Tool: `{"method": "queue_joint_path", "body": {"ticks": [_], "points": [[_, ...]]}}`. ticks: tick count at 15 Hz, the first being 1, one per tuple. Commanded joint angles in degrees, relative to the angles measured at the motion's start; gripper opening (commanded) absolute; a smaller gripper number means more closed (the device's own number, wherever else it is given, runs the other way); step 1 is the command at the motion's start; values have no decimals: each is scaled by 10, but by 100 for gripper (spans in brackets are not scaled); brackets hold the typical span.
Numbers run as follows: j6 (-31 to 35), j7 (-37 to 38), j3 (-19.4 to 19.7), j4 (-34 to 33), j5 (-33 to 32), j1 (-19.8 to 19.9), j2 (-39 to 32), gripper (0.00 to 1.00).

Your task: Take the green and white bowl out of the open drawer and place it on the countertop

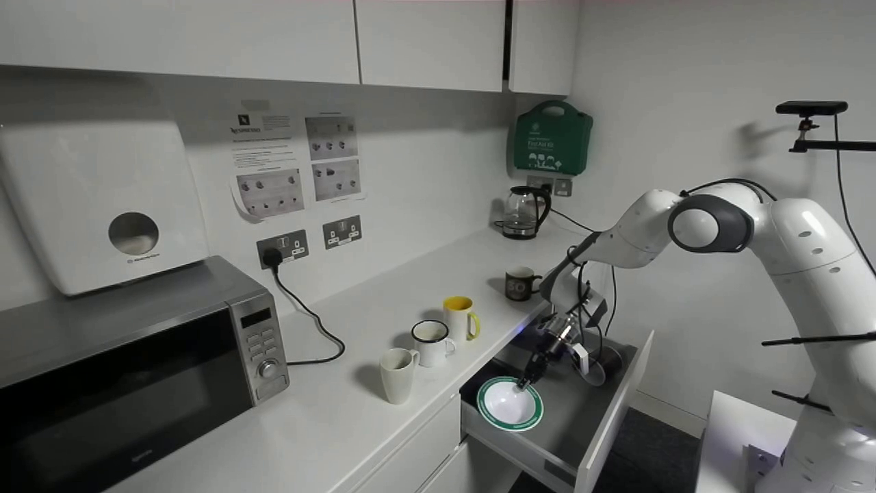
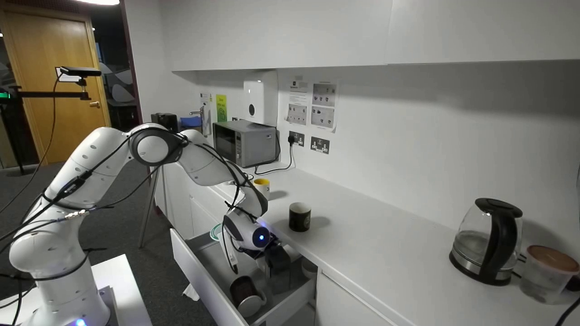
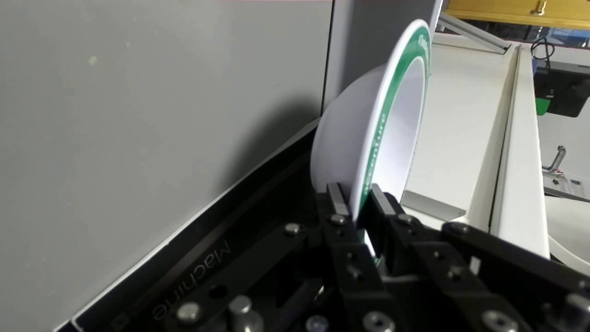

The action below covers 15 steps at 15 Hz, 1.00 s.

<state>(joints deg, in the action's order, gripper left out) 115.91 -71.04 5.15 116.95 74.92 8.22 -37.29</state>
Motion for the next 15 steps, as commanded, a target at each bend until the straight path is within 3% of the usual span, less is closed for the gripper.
{"method": "queue_joint_path", "body": {"ticks": [1,15], "points": [[-26,-11,0,-2,-12,11,8,4],[-56,-21,16,19,-30,21,36,4]]}}
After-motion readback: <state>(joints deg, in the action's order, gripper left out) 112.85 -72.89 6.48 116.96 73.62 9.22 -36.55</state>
